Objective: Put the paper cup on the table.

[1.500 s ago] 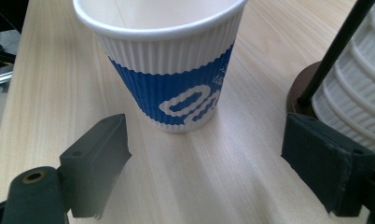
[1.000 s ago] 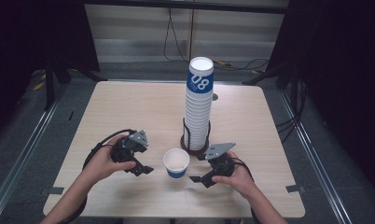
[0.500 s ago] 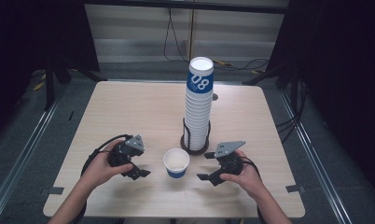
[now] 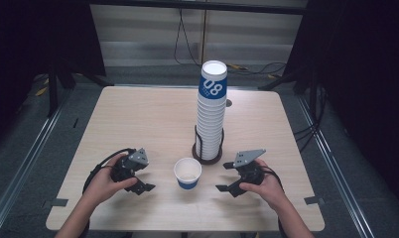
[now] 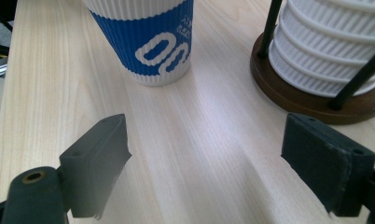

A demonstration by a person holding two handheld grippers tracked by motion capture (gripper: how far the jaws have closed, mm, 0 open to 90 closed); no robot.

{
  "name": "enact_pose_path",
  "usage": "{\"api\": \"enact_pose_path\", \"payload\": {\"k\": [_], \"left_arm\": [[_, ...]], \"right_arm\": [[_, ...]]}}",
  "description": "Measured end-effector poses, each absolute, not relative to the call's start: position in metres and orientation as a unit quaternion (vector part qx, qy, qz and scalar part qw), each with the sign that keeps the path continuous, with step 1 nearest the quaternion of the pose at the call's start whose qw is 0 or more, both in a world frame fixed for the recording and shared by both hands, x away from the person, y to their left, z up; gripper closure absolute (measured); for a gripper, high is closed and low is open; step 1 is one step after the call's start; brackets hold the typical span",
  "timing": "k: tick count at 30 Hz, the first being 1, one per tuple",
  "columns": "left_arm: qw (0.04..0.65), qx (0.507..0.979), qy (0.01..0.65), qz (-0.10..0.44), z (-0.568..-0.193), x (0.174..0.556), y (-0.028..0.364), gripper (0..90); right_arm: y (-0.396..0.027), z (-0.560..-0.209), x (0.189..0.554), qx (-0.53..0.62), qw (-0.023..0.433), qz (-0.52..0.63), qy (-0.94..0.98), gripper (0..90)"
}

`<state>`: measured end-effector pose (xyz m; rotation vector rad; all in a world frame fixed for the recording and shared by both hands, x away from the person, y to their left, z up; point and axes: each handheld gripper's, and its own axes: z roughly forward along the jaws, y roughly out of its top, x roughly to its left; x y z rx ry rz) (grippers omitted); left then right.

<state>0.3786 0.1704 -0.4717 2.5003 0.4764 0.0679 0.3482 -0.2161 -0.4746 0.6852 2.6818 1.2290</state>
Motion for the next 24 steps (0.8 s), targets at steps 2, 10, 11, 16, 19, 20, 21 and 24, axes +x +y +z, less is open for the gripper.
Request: {"api": "enact_pose_path", "payload": {"k": [2,10,11,16,19,20,21,24], "left_arm": [[0.299,0.937,0.181,0.020,-0.473,0.379,0.173,16.4],[0.310,0.931,0.192,0.023,-0.480,0.380,0.184,16.3],[0.312,0.929,0.196,0.024,-0.481,0.380,0.184,16.3],[0.309,0.930,0.198,0.028,-0.484,0.381,0.189,16.3],[0.315,0.927,0.203,0.032,-0.486,0.381,0.191,16.4],[0.315,0.927,0.202,0.034,-0.488,0.382,0.192,16.4],[0.321,0.924,0.207,0.034,-0.489,0.381,0.192,16.4],[0.321,0.924,0.205,0.035,-0.493,0.382,0.194,16.4]], "right_arm": [[-0.218,-0.475,0.348,0.228,0.057,0.401,0.885,14.1],[-0.233,-0.477,0.350,0.242,0.064,0.403,0.880,14.1],[-0.236,-0.477,0.350,0.246,0.066,0.404,0.879,14.1],[-0.249,-0.476,0.352,0.257,0.072,0.407,0.873,14.1],[-0.255,-0.477,0.352,0.261,0.074,0.407,0.873,14.1],[-0.257,-0.478,0.352,0.264,0.074,0.405,0.872,14.1],[-0.259,-0.479,0.352,0.266,0.075,0.405,0.871,14.1],[-0.264,-0.480,0.352,0.271,0.077,0.407,0.869,14.1]]}}
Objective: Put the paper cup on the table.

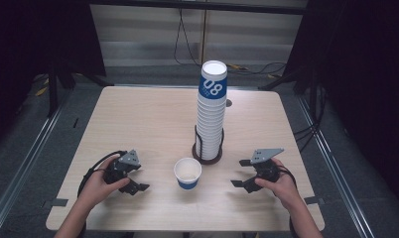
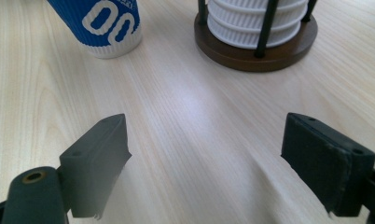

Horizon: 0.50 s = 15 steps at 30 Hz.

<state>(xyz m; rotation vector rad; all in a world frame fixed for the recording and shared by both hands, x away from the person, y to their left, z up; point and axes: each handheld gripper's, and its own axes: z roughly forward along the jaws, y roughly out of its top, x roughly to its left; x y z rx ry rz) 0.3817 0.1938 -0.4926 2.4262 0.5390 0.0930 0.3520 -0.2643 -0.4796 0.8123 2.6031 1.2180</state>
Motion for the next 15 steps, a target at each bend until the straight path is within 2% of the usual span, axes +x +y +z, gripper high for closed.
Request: {"api": "enact_pose_path", "payload": {"k": [15], "left_arm": [[0.322,0.926,0.192,0.035,-0.4979,0.3809,0.1931,16.4]], "right_arm": [[-0.2732,-0.4833,0.3509,0.278,0.088,0.399,0.869,14.1]]}}
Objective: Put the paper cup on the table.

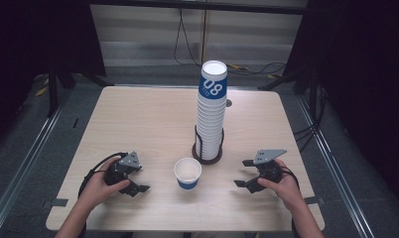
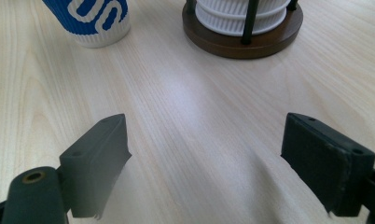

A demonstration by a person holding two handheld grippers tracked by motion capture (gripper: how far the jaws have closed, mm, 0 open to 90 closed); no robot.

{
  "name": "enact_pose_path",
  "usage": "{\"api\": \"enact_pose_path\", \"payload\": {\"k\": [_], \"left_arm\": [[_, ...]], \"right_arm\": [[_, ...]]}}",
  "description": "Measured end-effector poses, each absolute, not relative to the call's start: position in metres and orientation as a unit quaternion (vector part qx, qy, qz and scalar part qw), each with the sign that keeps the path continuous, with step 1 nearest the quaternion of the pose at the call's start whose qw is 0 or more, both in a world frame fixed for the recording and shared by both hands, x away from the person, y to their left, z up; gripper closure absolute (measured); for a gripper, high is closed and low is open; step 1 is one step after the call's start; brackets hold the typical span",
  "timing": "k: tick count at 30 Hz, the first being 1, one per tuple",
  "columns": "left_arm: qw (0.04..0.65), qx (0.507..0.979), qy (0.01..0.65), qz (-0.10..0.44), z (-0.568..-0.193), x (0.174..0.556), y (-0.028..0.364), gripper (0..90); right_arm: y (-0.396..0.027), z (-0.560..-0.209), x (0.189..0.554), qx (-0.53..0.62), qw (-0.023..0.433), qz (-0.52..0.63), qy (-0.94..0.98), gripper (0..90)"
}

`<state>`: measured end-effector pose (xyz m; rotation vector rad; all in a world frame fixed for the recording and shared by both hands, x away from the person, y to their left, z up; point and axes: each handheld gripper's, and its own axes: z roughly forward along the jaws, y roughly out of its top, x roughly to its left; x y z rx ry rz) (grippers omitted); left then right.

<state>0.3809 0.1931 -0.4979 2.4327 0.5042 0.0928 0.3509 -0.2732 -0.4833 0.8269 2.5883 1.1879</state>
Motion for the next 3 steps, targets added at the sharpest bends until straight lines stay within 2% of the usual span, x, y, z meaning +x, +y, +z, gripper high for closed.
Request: {"api": "enact_pose_path", "payload": {"k": [3], "left_arm": [[0.322,0.927,0.187,0.038,-0.4984,0.3812,0.1923,16.2]], "right_arm": [[-0.2735,-0.4840,0.3510,0.277,0.088,0.396,0.871,14.1]]}}
